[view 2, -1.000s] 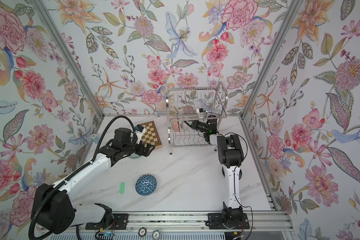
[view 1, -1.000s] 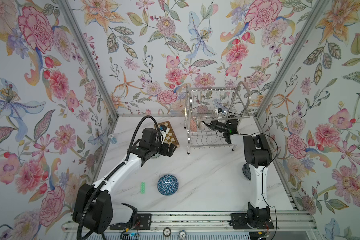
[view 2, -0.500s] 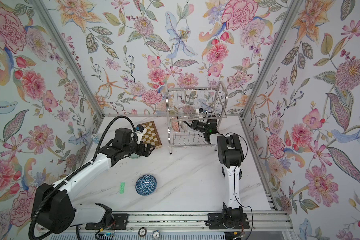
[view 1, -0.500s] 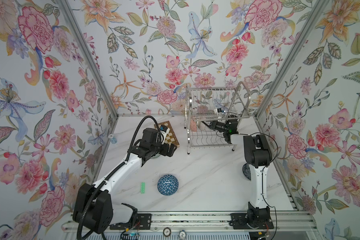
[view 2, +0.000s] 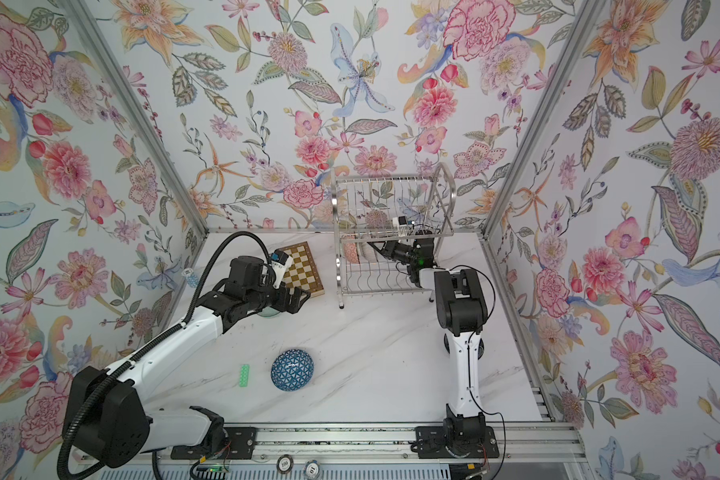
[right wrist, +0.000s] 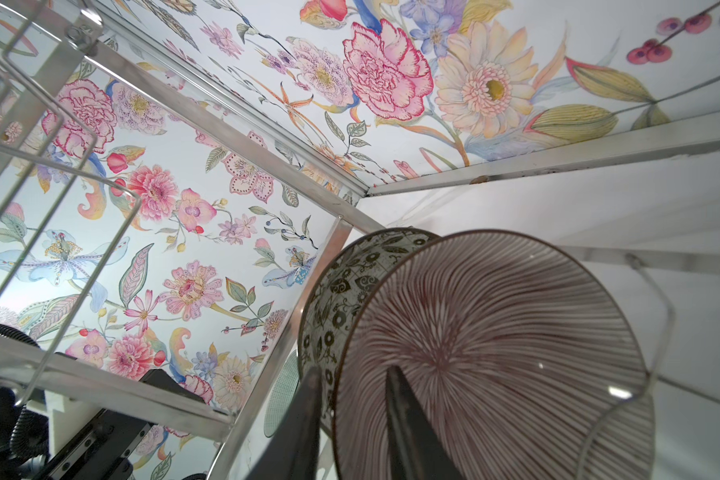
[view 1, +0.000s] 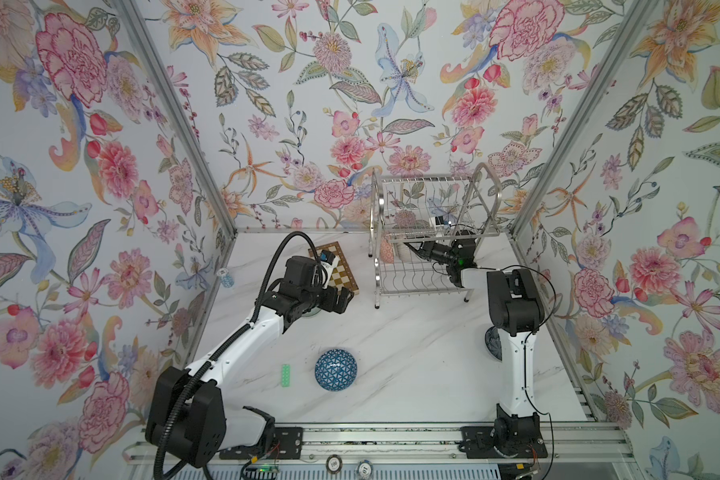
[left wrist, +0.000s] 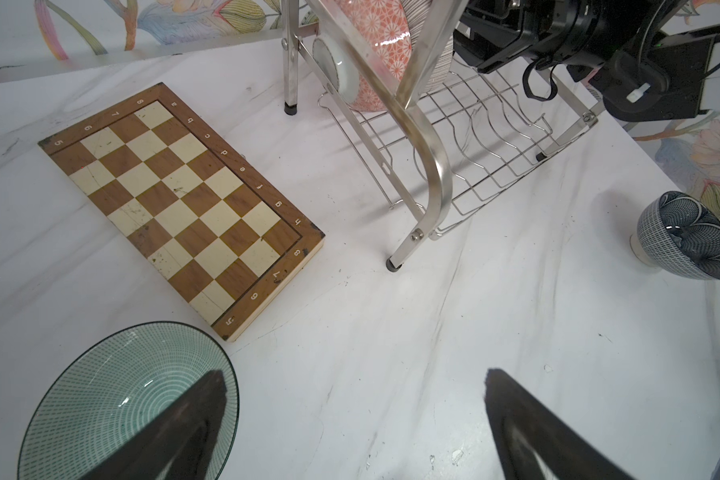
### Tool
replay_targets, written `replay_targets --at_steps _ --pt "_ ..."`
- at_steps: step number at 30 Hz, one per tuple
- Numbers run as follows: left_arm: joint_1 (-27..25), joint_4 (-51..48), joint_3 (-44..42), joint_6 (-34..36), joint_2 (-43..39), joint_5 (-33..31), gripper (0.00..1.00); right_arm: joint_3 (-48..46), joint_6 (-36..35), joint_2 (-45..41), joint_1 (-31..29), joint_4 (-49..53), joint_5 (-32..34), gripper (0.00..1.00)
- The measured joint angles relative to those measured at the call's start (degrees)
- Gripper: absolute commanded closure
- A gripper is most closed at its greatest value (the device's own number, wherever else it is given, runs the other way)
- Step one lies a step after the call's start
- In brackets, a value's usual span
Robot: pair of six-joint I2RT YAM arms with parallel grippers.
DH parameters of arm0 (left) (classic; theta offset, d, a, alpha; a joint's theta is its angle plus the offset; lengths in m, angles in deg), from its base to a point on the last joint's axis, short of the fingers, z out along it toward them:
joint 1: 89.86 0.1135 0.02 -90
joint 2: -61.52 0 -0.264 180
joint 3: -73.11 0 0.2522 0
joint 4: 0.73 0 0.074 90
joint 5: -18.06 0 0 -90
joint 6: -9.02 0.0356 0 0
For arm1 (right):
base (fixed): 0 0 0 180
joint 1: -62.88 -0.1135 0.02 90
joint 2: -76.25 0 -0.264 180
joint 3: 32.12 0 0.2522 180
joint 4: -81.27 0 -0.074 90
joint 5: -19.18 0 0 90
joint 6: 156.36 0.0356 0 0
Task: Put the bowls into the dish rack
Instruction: 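Lower the pink-striped bowl upright beside the leaf-pattern bowl with the right gripper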
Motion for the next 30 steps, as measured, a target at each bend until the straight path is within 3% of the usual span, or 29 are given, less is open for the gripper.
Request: replay_targets --at_steps 15,30 --pt "0.0 0.0 0.0 -0.6 0.0 -2.6 0.01 -4.7 0.9 -1.1 0.0 -2.8 5.6 0.51" --pt "0.0 0.7 -1.0 -2.5 -1.2 -9.8 0.01 -14.8 3.4 -5.0 -1.1 -8.2 18.8 0.33"
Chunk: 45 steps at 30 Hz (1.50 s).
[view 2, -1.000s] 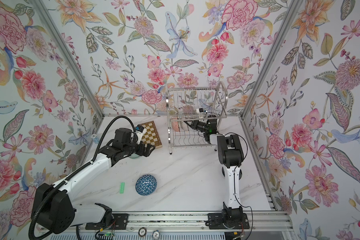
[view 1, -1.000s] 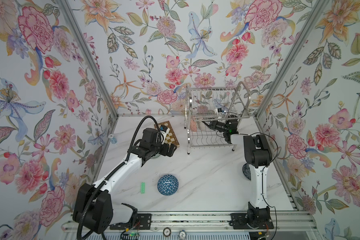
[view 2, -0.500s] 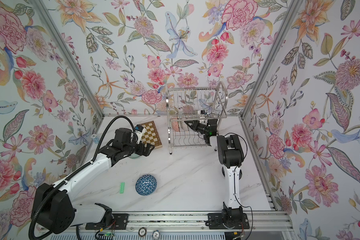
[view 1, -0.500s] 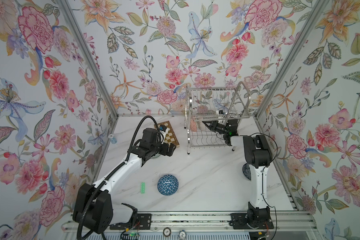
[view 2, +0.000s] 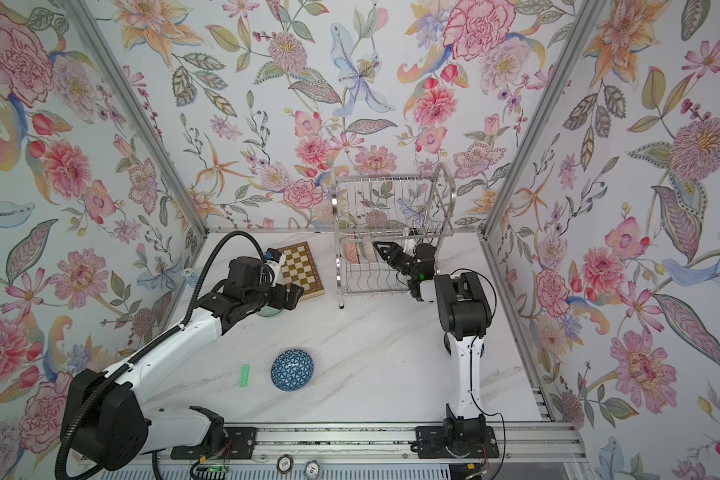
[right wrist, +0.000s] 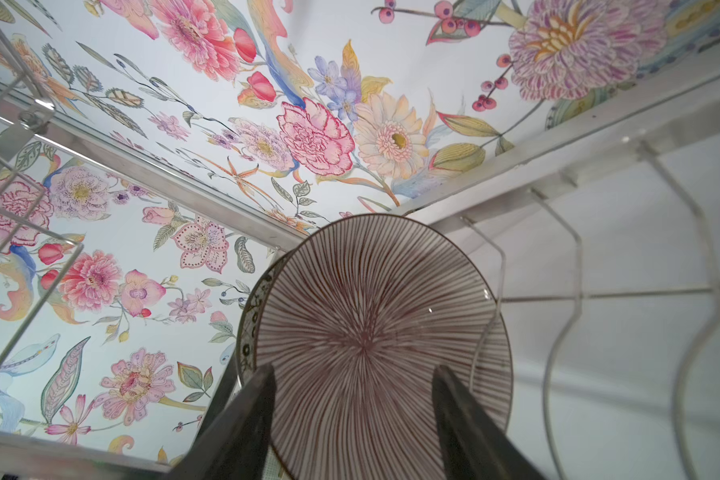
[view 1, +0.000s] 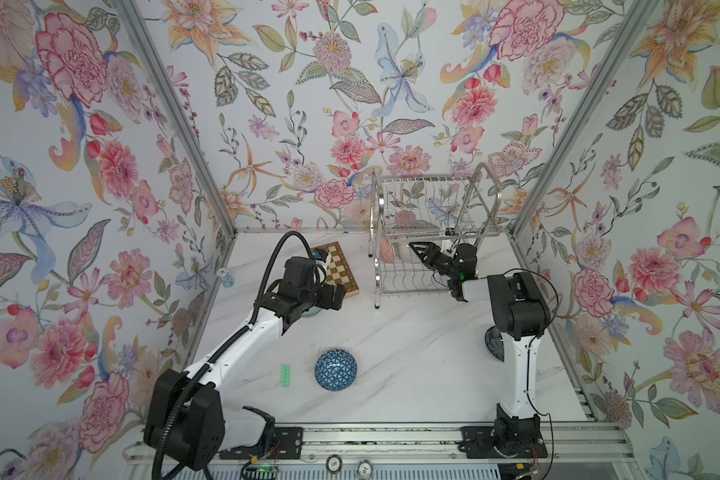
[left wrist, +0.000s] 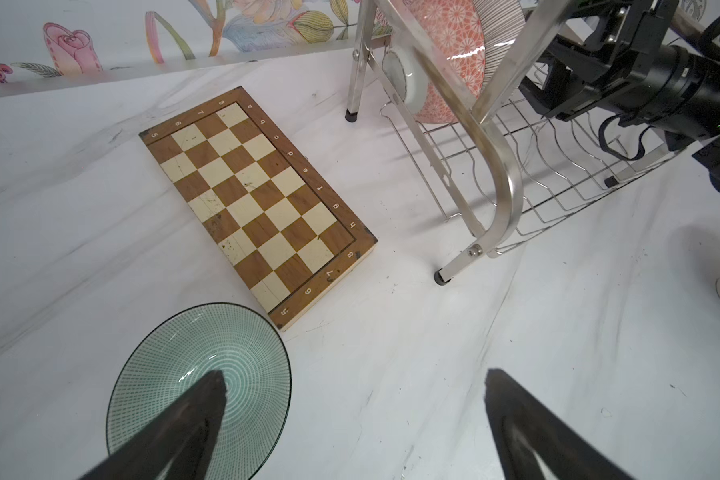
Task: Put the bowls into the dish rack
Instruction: 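Open the right gripper and withdraw it from the dish rack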
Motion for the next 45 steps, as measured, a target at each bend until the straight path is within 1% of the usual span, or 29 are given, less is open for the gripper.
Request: replay_targets --at_steps 8,19,28,36,41,45 --pt "0.0 0.1 -1.2 -1.7 -1.2 -5.6 0.01 -7.5 -0.3 -5.3 -2.0 -2.5 8.4 0.26" --pt "0.0 -3.7 -1.2 -3.1 -3.7 -11.0 0.01 -14.1 -3.5 -10.1 -3.9 -3.0 17.3 0.24" --pt "0.0 -5.4 -0.2 -3.0 -4.5 -11.4 0.01 -20.5 -7.3 -15.5 -6.2 -3.4 24.5 0.24" --pt "0.0 -2.2 -2.7 -2.1 -7.1 -10.7 0.01 -25.0 -11.1 -19.4 -8.0 -3.6 29.7 0.25" --pt "0.0 -0.3 -4.3 -1.1 -7.2 -9.0 0.01 -27.1 -13.3 -23.4 -8.7 -1.8 32.4 0.25" --pt "0.0 1.2 -6.1 -0.5 -7.2 -6.4 0.01 -29.0 -15.1 -28.1 -9.5 1.0 34.6 0.25"
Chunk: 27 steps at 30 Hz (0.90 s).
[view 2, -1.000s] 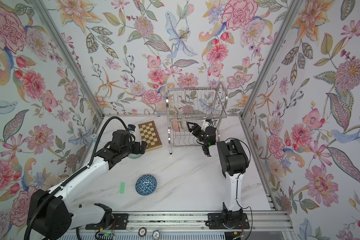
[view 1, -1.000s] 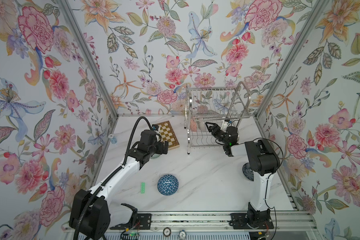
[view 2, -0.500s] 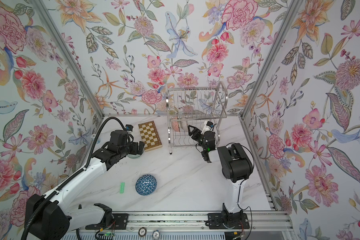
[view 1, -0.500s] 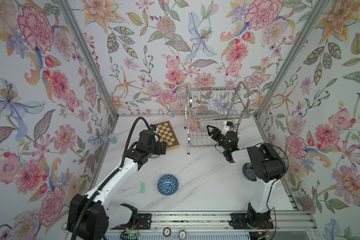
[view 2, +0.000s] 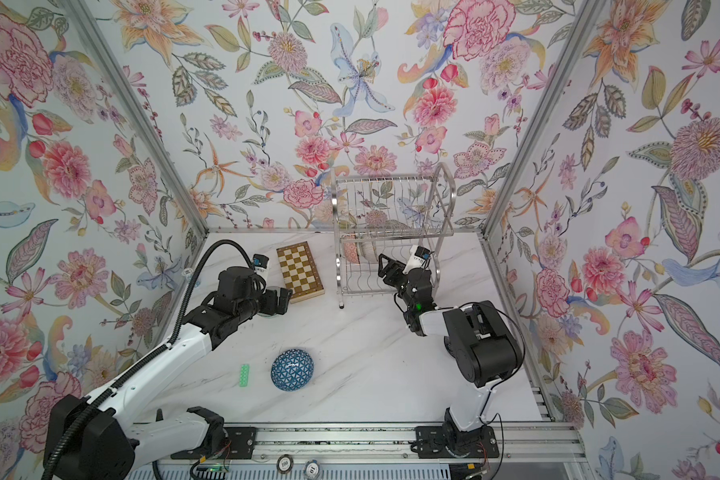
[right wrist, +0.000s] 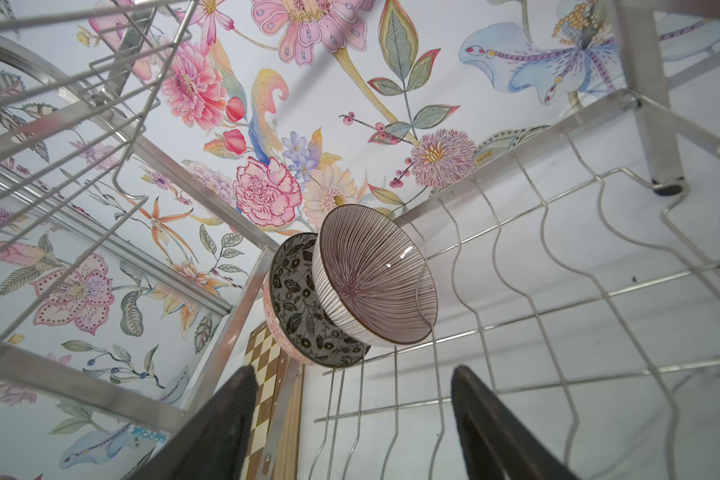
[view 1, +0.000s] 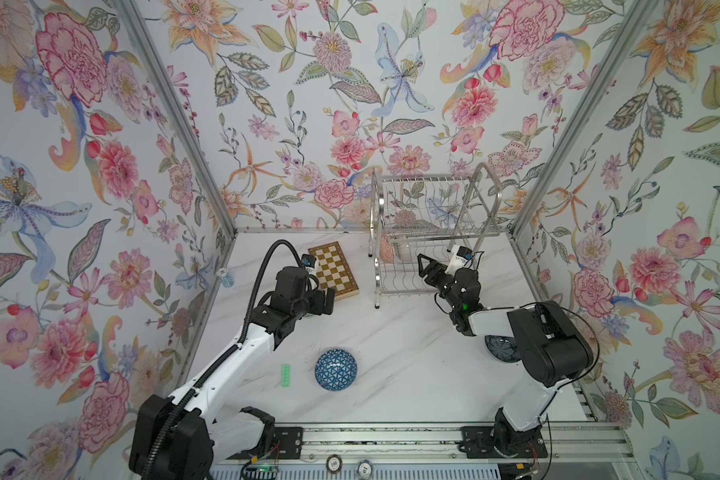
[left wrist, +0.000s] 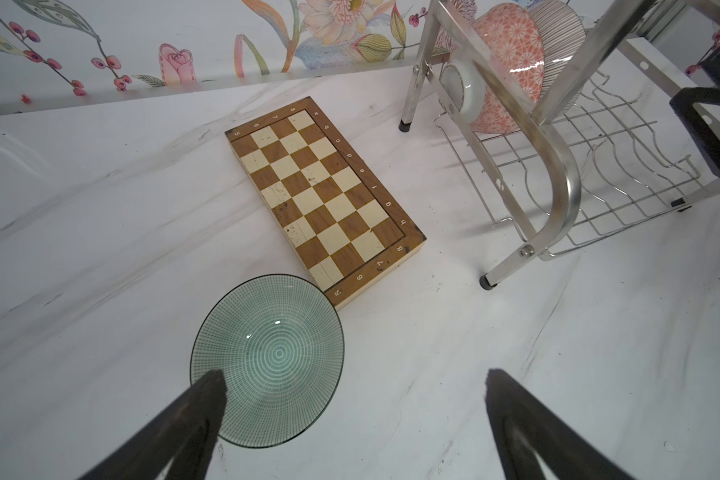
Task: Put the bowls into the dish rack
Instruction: 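Open the right gripper and withdraw it from the dish rack, then move the right gripper over the dark flower-pattern bowl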
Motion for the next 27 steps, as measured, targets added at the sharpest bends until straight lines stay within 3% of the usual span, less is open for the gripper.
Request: replay_targets --at_steps 5,15,27 --pt "0.0 1.9 -0.3 0.9 0.0 4.7 0.01 -3.2 -1.9 -7.2 -1.0 6.6 3.4 0.25" --pt "0.0 6.4 -1.6 0.9 1.4 15.8 0.01 -4.3 -4.5 -24.0 -2.6 31.1 12.9 0.25" --pt "0.0 8.6 -1.6 0.0 2.9 23.8 0.01 -4.1 -4.2 -35.0 -4.7 58.1 22.0 0.31"
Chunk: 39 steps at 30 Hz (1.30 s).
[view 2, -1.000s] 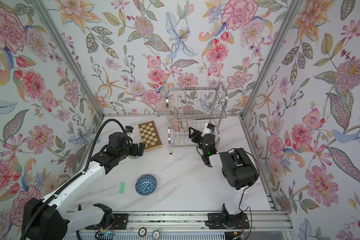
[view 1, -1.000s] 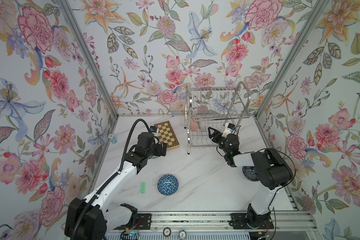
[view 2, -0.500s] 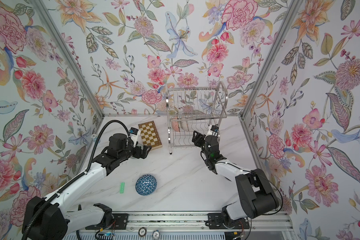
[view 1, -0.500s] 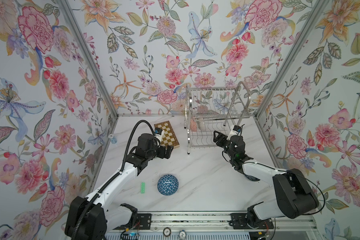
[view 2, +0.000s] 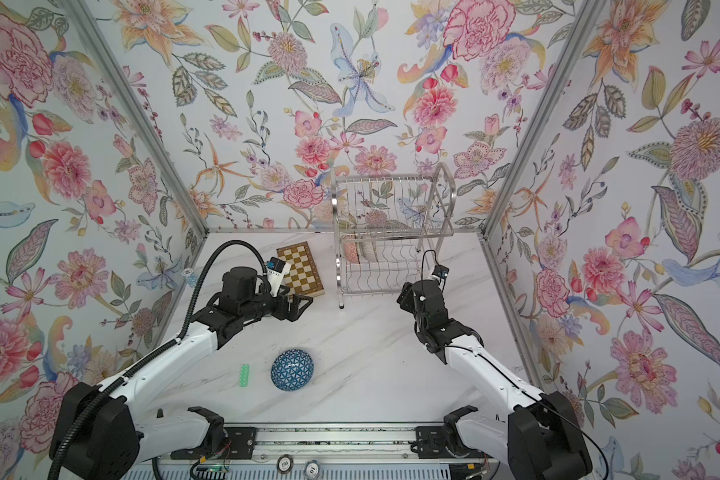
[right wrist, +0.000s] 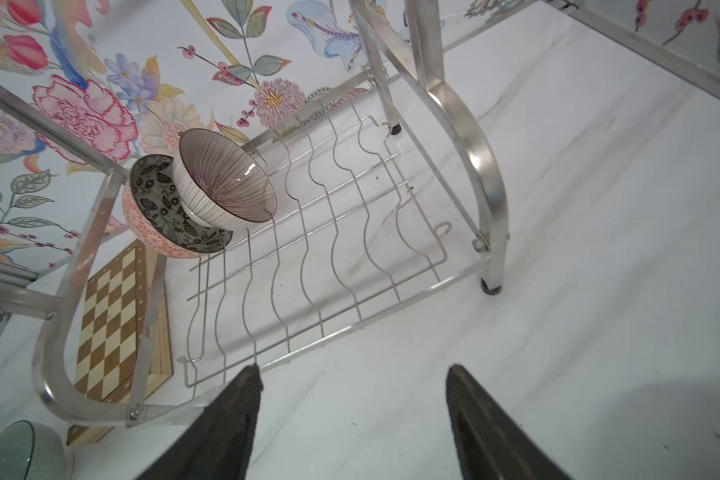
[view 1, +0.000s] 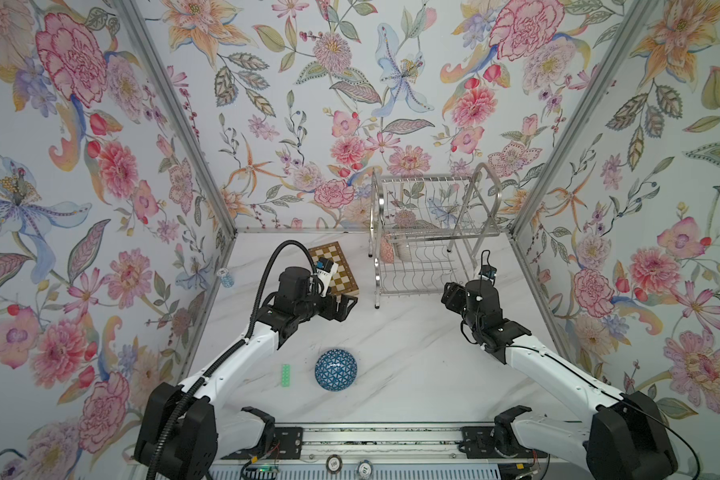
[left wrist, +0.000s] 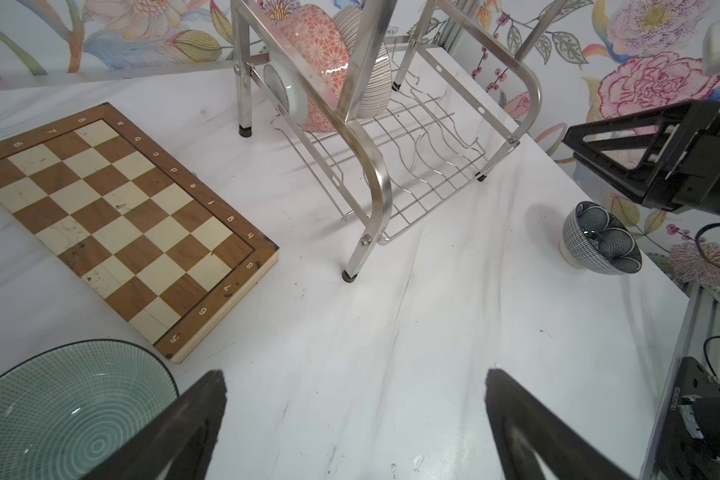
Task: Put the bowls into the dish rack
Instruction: 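Move the right gripper over the dark flower-pattern bowl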
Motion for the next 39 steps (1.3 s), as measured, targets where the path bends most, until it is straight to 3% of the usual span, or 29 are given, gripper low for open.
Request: replay_targets --at_steps 12,21,28,39 --pt "-0.3 2.1 -1.2 -0.1 -0.5 1.7 0.01 6.5 5.5 -2.6 -3.1 29.7 4.1 0.31" --pt "-0.4 2.3 -1.5 -0.1 -0.9 1.7 0.01 9.6 10.3 -1.2 -3.4 46.4 8.5 0.35" --pt "-0.4 2.3 -1.5 -0.1 -1.0 1.7 0.01 8.0 10.8 -1.8 1.9 49.2 6.9 0.42" --pt "-0.4 2.2 -1.5 0.1 -1.0 1.7 0.01 7.0 3.6 3.7 9.9 45.3 -0.7 0.51"
